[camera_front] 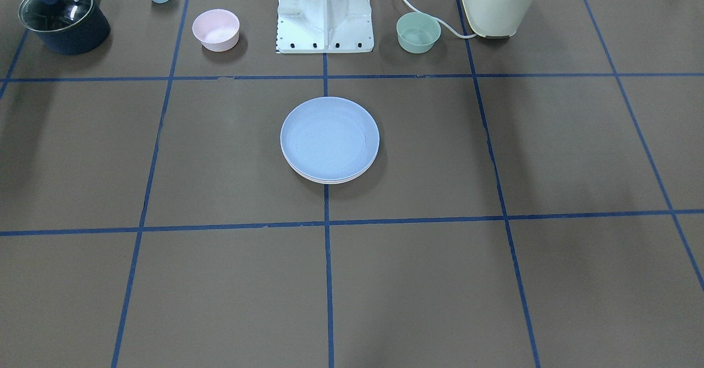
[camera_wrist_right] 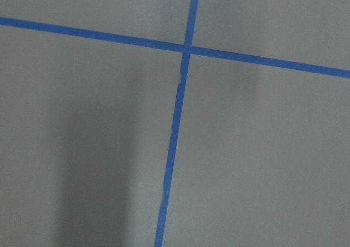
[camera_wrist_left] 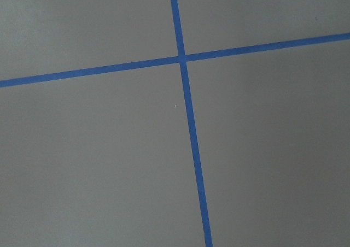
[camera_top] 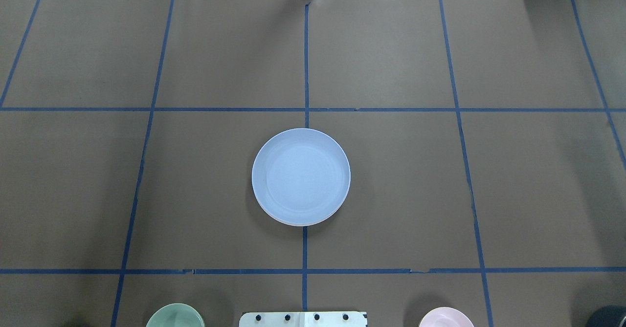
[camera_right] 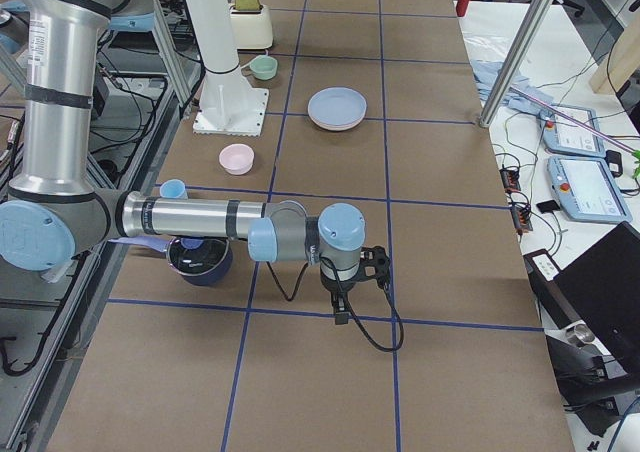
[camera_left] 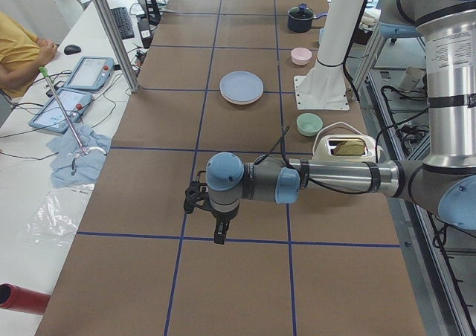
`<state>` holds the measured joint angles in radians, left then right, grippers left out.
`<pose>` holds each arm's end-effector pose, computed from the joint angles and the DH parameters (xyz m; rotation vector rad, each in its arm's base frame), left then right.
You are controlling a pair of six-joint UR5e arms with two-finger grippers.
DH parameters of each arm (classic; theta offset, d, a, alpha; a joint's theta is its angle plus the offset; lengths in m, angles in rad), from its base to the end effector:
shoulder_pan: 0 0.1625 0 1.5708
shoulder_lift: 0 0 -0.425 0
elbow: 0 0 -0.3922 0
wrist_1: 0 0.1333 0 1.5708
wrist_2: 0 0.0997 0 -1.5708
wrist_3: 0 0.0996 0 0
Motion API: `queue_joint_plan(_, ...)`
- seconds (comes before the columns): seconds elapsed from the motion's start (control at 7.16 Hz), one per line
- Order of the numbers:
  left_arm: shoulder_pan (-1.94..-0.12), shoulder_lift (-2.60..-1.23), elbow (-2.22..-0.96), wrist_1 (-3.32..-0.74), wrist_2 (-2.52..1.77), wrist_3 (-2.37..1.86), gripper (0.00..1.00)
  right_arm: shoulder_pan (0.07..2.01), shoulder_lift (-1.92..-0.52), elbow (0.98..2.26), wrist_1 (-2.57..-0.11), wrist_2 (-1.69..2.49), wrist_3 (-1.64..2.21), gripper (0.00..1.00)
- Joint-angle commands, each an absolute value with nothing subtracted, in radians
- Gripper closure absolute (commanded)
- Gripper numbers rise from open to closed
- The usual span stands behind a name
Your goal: Stack three plates with pink and blue
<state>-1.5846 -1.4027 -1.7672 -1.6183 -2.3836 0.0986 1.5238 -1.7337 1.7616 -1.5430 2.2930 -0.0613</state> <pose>-0.0668 -0.4247 0.6311 0.1172 0.8075 0.1109 0.0473 -0.4295 0.6400 0.0584 -0.7221 -0.1236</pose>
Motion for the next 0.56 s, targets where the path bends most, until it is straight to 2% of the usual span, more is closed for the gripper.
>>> queue_joint_plan(0.0,-1.583,-1.402,-1.767,-1.618,-2.384,0.098,0.00,1.522,-1.736,1.776,-1.559,2.292,-0.061,0.00)
queue_joint_plan(0.42,-1.585,-1.402,-1.767,-1.618,-2.384,0.100,0.00,1.522,-1.736,1.770,-1.557,2.296,-0.060,0.00)
